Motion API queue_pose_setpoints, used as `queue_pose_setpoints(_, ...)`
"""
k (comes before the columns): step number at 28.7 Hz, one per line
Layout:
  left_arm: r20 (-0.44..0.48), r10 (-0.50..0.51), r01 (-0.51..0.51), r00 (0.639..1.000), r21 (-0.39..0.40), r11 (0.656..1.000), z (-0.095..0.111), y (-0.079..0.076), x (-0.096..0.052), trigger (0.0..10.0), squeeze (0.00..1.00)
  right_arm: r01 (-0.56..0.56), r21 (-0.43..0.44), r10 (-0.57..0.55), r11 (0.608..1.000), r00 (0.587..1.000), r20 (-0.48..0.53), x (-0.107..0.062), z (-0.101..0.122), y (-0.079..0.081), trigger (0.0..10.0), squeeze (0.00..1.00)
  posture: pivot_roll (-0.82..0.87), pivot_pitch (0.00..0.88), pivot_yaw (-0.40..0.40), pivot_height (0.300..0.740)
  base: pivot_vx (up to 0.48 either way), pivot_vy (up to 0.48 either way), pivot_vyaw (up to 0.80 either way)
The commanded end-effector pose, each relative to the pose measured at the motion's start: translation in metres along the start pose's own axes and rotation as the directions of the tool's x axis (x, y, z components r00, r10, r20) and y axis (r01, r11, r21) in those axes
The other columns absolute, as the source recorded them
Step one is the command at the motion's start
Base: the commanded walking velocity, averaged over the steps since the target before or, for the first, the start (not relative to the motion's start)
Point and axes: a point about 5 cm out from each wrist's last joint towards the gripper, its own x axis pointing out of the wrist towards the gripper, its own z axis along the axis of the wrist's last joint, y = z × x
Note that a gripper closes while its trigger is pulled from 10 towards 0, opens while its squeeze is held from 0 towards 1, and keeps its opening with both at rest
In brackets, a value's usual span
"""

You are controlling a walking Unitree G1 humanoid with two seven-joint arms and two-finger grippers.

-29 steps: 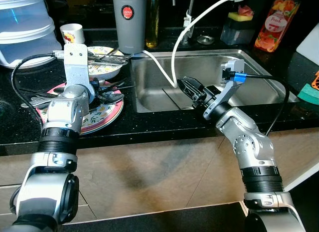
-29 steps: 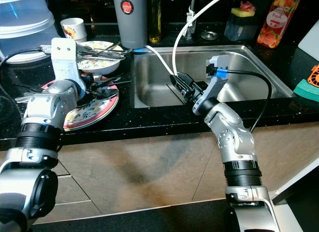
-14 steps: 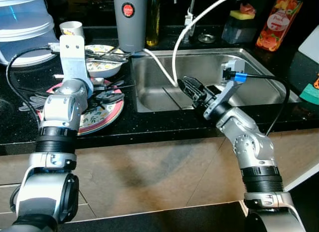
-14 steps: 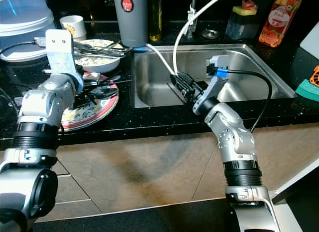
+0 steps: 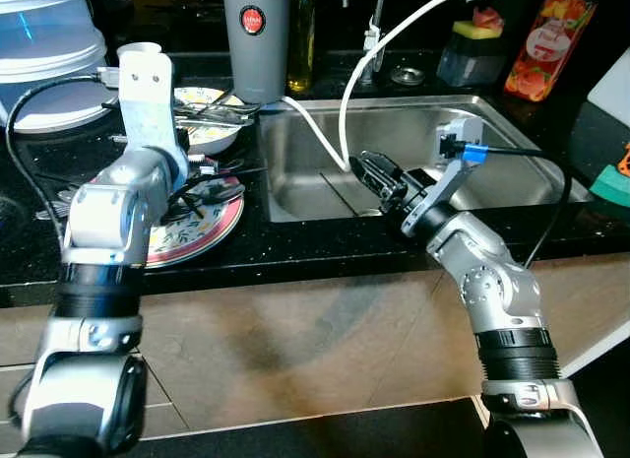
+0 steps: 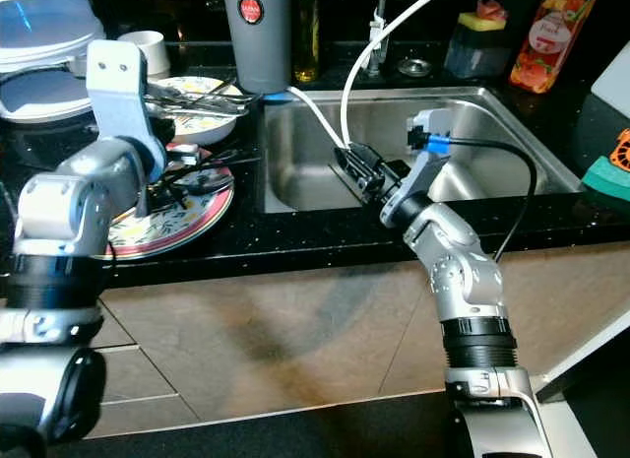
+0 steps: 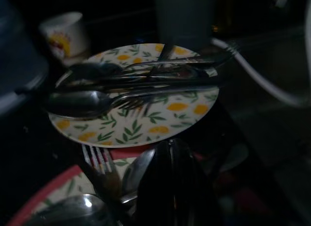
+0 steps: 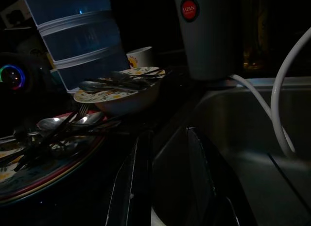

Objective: Kitchen organization

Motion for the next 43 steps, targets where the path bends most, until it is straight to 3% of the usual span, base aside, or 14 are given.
queue_pose_setpoints(1,0.017,-0.018,0.017,1.0,0.079,0.997,0.001,-0.001,-0.004,0.0,0.0,-0.01,-0.006,0.01,1.0,1.0,0.007,0.0,0.004,0.002,10.0,0.0,0.0,0.149,-0.016,0.74,0.0,0.0,0.0)
queue_pose_setpoints(2,0.02,-0.037,0.034,0.999,0.116,0.993,0.0,-0.002,-0.009,1.2,0.37,-0.013,-0.006,0.013,1.0,1.0,0.007,0.0,0.005,0.002,10.0,0.0,-0.01,0.153,-0.018,0.74,0.0,0.0,0.0)
queue_pose_setpoints(3,0.02,-0.037,0.034,0.999,0.116,0.993,0.0,-0.002,-0.009,1.2,0.37,-0.013,-0.006,0.013,1.0,1.0,0.007,0.0,0.005,0.002,10.0,0.0,-0.01,0.153,-0.018,0.74,0.0,0.0,0.0)
queue_pose_setpoints(4,0.024,-0.032,0.029,0.999,0.145,0.989,-0.002,0.0,-0.013,10.0,1.0,-0.015,-0.006,0.015,1.0,1.0,0.006,0.0,0.005,0.002,10.0,0.0,-0.01,0.157,-0.02,0.74,0.0,0.0,0.0)
queue_pose_setpoints(14,-0.086,-0.033,0.038,0.996,0.058,0.998,-0.015,0.004,-0.028,10.0,1.0,-0.035,-0.008,0.035,0.999,0.999,-0.001,0.001,0.006,0.003,10.0,0.0,0.0,0.162,-0.027,0.74,0.0,0.0,0.0)
queue_pose_setpoints(18,-0.09,-0.087,0.102,0.992,0.183,0.978,-0.016,0.003,-0.032,10.0,1.0,-0.042,-0.008,0.042,0.999,0.999,-0.002,0.001,0.007,0.004,10.0,0.0,0.0,0.164,-0.031,0.74,0.0,0.0,0.0)
queue_pose_setpoints(22,-0.076,-0.142,0.161,0.987,0.439,0.884,-0.015,0.004,-0.035,10.0,1.0,-0.048,-0.007,0.048,0.999,0.999,-0.004,0.002,0.007,0.004,10.0,0.0,0.0,0.165,-0.033,0.74,0.0,0.0,0.0)
queue_pose_setpoints(24,-0.076,-0.142,0.161,0.987,0.439,0.884,-0.015,0.004,-0.035,10.0,1.0,-0.048,-0.007,0.048,0.999,0.999,-0.004,0.002,0.007,0.004,10.0,0.0,0.0,0.165,-0.033,0.74,0.0,0.0,0.0)
queue_pose_setpoints(25,-0.078,-0.15,0.169,0.986,0.485,0.858,-0.015,0.005,-0.035,10.0,1.0,-0.049,-0.007,0.049,0.999,0.999,-0.004,0.002,0.007,0.004,10.0,0.0,0.0,0.165,-0.033,0.74,0.0,0.0,0.0)
queue_pose_setpoints(26,-0.081,-0.146,0.167,0.986,0.528,0.832,-0.014,0.007,-0.036,10.0,0.0,-0.05,-0.007,0.05,0.999,0.999,-0.005,0.002,0.007,0.004,10.0,0.0,0.0,0.165,-0.033,0.74,0.0,0.0,0.0)
queue_pose_setpoints(28,-0.078,-0.152,0.168,0.985,0.611,0.774,-0.01,0.009,-0.036,10.0,0.0,-0.05,-0.006,0.05,0.999,0.999,-0.006,0.001,0.007,0.004,10.0,0.0,0.0,0.166,-0.032,0.74,0.0,0.0,0.0)
queue_pose_setpoints(33,-0.09,-0.248,0.25,0.964,0.618,0.745,-0.004,0.002,-0.038,10.0,0.0,-0.053,-0.006,0.053,0.999,0.999,-0.009,0.001,0.008,0.004,10.0,0.0,0.0,0.166,-0.034,0.74,0.0,0.0,0.0)
queue_pose_setpoints(39,-0.238,-0.391,0.447,0.889,0.634,0.631,-0.015,-0.011,-0.045,10.0,0.0,-0.056,-0.002,0.056,0.998,0.998,-0.009,0.001,0.008,0.003,10.0,0.0,-0.01,0.164,-0.04,0.74,0.0,0.0,0.0)
queue_pose_setpoints(43,-0.27,-0.399,0.473,0.876,0.641,0.605,-0.018,-0.011,-0.043,10.0,0.0,-0.057,0.001,0.057,0.998,0.998,-0.01,0.002,0.008,0.003,10.0,0.0,-0.01,0.164,-0.04,0.74,0.0,0.0,0.0)
